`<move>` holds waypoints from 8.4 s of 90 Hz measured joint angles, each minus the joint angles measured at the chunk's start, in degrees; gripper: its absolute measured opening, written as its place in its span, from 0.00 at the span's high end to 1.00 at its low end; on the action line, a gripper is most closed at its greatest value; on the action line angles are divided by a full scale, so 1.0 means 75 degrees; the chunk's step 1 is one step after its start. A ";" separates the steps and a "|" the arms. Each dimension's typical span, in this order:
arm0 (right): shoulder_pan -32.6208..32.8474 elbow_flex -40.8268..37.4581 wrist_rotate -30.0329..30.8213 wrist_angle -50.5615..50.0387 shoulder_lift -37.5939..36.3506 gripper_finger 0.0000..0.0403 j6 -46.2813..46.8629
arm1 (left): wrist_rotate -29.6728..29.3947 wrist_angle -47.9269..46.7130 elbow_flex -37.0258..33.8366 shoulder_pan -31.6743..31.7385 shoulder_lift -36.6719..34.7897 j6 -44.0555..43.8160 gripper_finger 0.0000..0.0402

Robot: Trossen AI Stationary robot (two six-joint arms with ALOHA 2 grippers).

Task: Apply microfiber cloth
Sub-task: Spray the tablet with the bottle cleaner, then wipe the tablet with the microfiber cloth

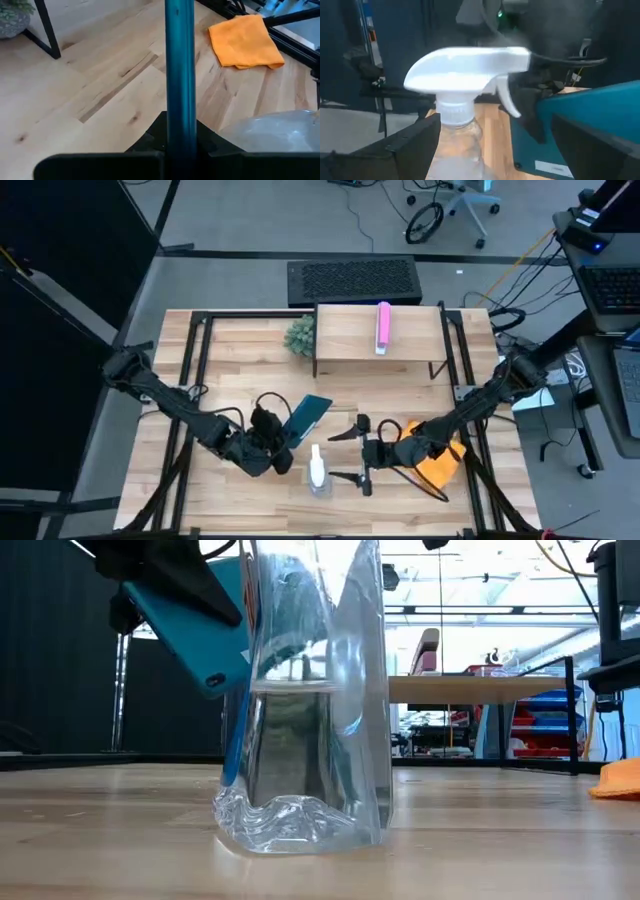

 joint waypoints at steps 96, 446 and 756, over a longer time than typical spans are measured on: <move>-0.0031 0.1550 0.0381 -0.0897 0.1111 0.22 -0.0652 | 0.0199 0.0940 0.0006 0.0034 -0.1081 0.3369 0.98; 0.0567 -0.0420 -0.1242 -0.7333 -0.1707 1.00 0.3367 | 0.4430 -0.2871 0.0035 -0.3370 -0.1548 -0.5496 0.98; 0.3020 0.1563 0.2596 -1.2119 -0.0660 1.00 0.5774 | 0.5439 0.4250 0.3092 0.1658 0.4447 0.3014 0.99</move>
